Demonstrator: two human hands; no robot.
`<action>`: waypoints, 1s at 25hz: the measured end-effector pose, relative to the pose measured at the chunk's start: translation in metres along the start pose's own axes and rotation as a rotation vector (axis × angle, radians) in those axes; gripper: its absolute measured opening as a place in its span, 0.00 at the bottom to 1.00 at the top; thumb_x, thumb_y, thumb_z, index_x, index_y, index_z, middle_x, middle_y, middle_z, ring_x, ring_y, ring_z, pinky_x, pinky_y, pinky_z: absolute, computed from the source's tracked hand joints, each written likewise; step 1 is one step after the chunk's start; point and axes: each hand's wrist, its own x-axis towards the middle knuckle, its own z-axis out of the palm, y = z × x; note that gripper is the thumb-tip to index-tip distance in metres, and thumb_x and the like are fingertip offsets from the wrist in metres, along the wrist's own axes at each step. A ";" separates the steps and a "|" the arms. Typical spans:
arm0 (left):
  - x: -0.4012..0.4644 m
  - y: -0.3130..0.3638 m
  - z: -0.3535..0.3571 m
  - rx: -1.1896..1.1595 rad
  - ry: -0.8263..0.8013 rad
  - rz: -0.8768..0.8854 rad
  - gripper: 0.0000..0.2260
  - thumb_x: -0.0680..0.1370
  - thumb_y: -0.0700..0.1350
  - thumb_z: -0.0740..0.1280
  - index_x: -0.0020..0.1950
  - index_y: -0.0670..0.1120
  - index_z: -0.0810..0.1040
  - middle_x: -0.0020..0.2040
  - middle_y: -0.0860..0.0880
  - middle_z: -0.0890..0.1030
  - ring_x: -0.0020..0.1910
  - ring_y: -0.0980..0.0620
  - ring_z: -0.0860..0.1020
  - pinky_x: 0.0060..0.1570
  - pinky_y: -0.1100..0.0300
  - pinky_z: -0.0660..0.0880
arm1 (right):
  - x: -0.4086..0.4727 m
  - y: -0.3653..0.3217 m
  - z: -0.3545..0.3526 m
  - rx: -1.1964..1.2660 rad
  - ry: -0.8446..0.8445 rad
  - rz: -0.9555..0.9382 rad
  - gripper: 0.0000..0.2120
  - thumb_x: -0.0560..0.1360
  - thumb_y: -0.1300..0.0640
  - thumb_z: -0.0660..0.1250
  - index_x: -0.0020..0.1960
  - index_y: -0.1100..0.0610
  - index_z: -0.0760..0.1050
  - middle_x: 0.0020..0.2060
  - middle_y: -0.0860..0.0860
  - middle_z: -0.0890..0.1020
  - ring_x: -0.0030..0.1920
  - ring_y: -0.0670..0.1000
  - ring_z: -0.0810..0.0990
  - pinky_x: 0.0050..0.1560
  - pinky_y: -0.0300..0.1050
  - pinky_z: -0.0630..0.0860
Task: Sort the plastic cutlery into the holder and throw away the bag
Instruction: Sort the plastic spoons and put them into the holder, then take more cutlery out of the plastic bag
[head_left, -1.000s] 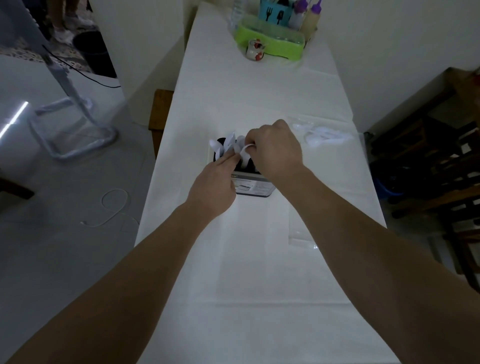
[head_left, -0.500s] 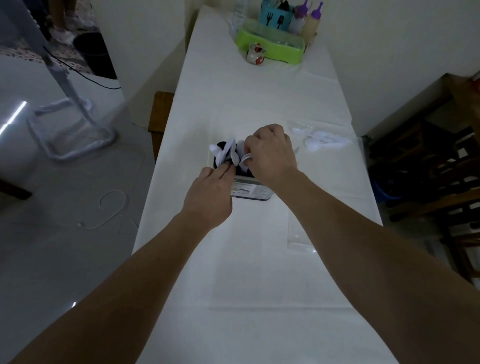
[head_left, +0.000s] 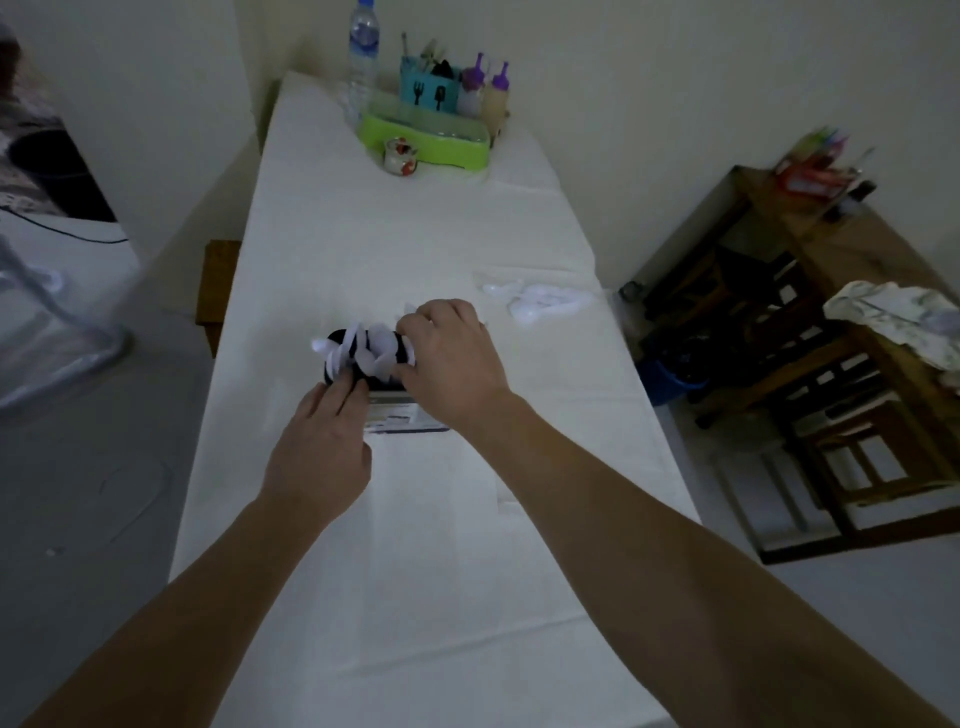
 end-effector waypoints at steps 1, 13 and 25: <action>-0.003 0.002 -0.001 -0.002 0.006 -0.003 0.30 0.71 0.35 0.67 0.74 0.38 0.68 0.73 0.39 0.70 0.67 0.38 0.71 0.67 0.44 0.71 | -0.007 0.002 -0.002 0.023 0.028 0.009 0.17 0.72 0.53 0.71 0.58 0.59 0.79 0.58 0.57 0.78 0.63 0.61 0.71 0.59 0.53 0.72; -0.036 0.077 0.010 0.077 0.016 0.075 0.19 0.69 0.34 0.69 0.59 0.37 0.79 0.55 0.38 0.79 0.54 0.37 0.77 0.53 0.43 0.78 | -0.132 0.096 -0.001 0.086 0.011 0.269 0.19 0.73 0.54 0.73 0.62 0.59 0.77 0.60 0.57 0.78 0.61 0.59 0.75 0.60 0.56 0.75; 0.021 0.194 0.084 0.190 -0.266 0.213 0.18 0.78 0.44 0.64 0.66 0.40 0.74 0.67 0.40 0.75 0.68 0.40 0.71 0.66 0.47 0.69 | -0.204 0.216 0.018 0.070 -0.275 0.449 0.28 0.79 0.51 0.67 0.75 0.57 0.64 0.75 0.54 0.66 0.74 0.55 0.64 0.72 0.50 0.66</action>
